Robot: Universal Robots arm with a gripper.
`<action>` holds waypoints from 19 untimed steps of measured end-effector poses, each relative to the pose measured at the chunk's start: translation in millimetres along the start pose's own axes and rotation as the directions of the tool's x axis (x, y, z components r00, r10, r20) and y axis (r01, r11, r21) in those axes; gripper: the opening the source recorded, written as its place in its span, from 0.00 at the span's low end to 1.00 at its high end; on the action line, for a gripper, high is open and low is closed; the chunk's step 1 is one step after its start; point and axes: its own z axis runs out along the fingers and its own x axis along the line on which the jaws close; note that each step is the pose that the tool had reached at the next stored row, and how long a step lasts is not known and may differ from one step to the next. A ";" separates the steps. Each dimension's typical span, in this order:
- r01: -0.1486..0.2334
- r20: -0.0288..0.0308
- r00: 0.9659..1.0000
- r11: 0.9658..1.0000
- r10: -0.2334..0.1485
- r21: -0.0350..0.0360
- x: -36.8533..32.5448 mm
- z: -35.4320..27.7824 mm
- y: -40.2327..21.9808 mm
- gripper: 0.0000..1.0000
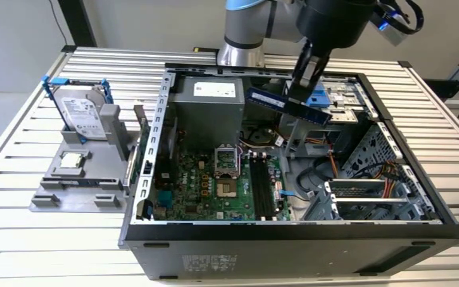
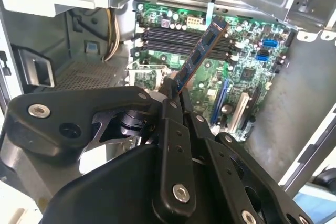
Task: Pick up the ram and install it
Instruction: 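Pick up the ram and move it above insertion slot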
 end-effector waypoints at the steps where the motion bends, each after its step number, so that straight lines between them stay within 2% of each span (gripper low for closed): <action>1: -0.012 0.001 1.000 1.000 0.012 0.000 0.0 0.0 0.0 0.00; 5: -0.064 0.005 0.998 0.998 0.064 0.000 0.0 0.0 0.0 0.00; 10: -0.129 0.010 0.992 0.992 0.129 0.000 0.1 0.0 0.0 0.00; 15: -0.194 0.015 0.981 0.981 0.194 0.000 0.1 0.0 0.0 0.00; 19: -0.246 0.019 0.969 0.969 0.246 0.000 0.1 0.1 -0.1 0.00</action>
